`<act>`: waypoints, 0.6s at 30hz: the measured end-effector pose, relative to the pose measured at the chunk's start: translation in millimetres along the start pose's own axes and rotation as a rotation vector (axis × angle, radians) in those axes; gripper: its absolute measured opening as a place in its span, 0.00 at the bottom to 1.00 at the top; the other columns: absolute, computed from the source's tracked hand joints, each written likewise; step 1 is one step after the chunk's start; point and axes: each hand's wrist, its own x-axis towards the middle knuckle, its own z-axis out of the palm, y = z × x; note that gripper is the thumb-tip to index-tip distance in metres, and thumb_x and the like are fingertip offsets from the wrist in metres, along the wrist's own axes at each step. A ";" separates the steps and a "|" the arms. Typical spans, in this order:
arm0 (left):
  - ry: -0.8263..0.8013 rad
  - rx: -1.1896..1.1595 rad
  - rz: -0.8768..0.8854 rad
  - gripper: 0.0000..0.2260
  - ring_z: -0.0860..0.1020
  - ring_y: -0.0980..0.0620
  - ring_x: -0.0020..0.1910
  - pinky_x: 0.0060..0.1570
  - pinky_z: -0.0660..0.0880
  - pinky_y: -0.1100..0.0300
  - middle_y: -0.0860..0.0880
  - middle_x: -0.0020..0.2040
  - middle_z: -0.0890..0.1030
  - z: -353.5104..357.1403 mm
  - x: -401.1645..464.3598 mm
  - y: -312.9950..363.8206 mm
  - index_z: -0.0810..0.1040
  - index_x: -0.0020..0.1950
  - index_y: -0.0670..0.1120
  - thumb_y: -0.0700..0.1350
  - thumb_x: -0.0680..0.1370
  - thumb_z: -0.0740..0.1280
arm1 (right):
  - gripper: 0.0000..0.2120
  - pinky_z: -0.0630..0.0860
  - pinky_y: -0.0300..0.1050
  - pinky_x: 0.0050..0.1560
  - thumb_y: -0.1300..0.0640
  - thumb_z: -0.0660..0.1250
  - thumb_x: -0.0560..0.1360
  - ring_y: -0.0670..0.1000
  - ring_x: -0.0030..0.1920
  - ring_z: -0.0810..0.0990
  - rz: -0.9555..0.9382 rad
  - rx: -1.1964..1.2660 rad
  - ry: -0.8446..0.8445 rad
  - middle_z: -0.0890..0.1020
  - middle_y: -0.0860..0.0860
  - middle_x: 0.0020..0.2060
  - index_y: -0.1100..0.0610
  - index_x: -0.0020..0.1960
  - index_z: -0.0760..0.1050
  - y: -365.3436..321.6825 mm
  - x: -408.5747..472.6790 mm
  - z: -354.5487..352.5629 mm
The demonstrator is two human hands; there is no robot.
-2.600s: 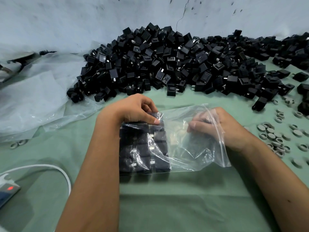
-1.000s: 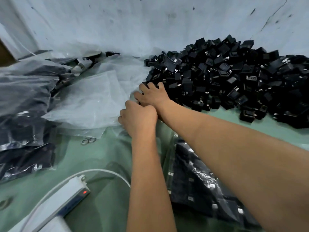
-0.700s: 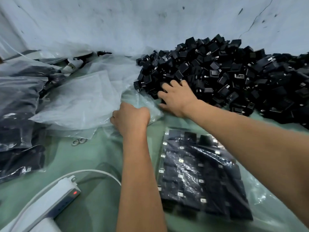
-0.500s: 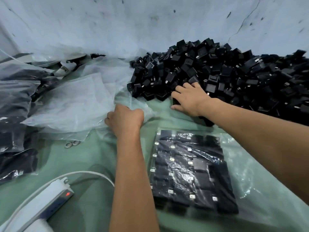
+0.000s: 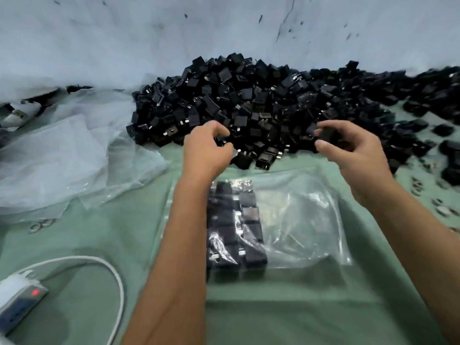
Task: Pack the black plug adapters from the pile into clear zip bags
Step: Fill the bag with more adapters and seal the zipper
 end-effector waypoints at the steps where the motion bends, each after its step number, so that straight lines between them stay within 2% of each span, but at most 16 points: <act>1: -0.103 -0.004 0.114 0.10 0.78 0.50 0.59 0.65 0.73 0.50 0.54 0.54 0.82 12.8 -5.1 10.8 0.83 0.55 0.52 0.41 0.75 0.71 | 0.16 0.78 0.40 0.52 0.59 0.77 0.73 0.43 0.48 0.82 0.038 0.020 0.025 0.86 0.45 0.51 0.42 0.56 0.84 6.8 -10.4 -14.4; 3: -0.314 0.039 0.326 0.14 0.76 0.47 0.62 0.68 0.70 0.48 0.51 0.57 0.80 36.8 -15.6 30.2 0.84 0.57 0.53 0.38 0.75 0.71 | 0.18 0.78 0.33 0.48 0.65 0.77 0.72 0.42 0.46 0.84 0.113 0.024 0.028 0.86 0.41 0.48 0.43 0.53 0.84 21.5 -30.2 -31.5; 5: -0.492 0.055 0.461 0.19 0.70 0.48 0.67 0.73 0.64 0.50 0.51 0.61 0.78 51.6 -26.1 45.5 0.83 0.61 0.56 0.36 0.76 0.70 | 0.18 0.79 0.34 0.48 0.69 0.77 0.72 0.44 0.46 0.86 0.158 0.037 0.008 0.87 0.45 0.46 0.47 0.51 0.85 34.3 -45.9 -37.0; 8: -0.645 0.039 0.465 0.25 0.59 0.53 0.75 0.73 0.52 0.59 0.54 0.69 0.72 60.4 -36.5 55.8 0.83 0.62 0.61 0.32 0.77 0.66 | 0.13 0.82 0.40 0.50 0.69 0.76 0.72 0.49 0.44 0.86 0.150 0.065 -0.077 0.88 0.51 0.46 0.53 0.51 0.84 41.3 -55.5 -41.7; 10: -0.710 0.083 0.456 0.26 0.55 0.55 0.77 0.75 0.50 0.55 0.54 0.73 0.69 60.8 -39.3 58.4 0.83 0.61 0.63 0.32 0.77 0.65 | 0.09 0.82 0.42 0.42 0.69 0.74 0.74 0.51 0.38 0.83 0.171 0.130 -0.189 0.86 0.53 0.45 0.57 0.49 0.82 38.2 -55.6 -45.6; 12: -0.740 0.126 0.462 0.24 0.54 0.55 0.77 0.77 0.50 0.51 0.55 0.74 0.68 60.9 -40.1 60.9 0.83 0.58 0.62 0.33 0.77 0.67 | 0.05 0.74 0.41 0.31 0.68 0.68 0.77 0.51 0.33 0.78 0.192 0.131 -0.320 0.83 0.56 0.40 0.59 0.46 0.80 32.1 -55.7 -47.6; 15: -0.715 0.113 0.464 0.15 0.55 0.54 0.76 0.75 0.52 0.54 0.53 0.72 0.69 63.2 -40.8 60.4 0.83 0.52 0.59 0.38 0.76 0.71 | 0.12 0.61 0.41 0.26 0.59 0.57 0.72 0.54 0.29 0.70 0.244 0.116 -0.531 0.78 0.58 0.33 0.61 0.41 0.79 26.8 -56.6 -49.8; 18: -0.673 0.096 0.467 0.10 0.57 0.54 0.74 0.73 0.53 0.57 0.53 0.69 0.71 63.8 -38.9 56.8 0.82 0.47 0.59 0.42 0.75 0.75 | 0.19 0.59 0.38 0.24 0.46 0.62 0.79 0.52 0.25 0.64 0.308 0.160 -0.856 0.72 0.57 0.27 0.59 0.50 0.84 20.9 -57.9 -59.5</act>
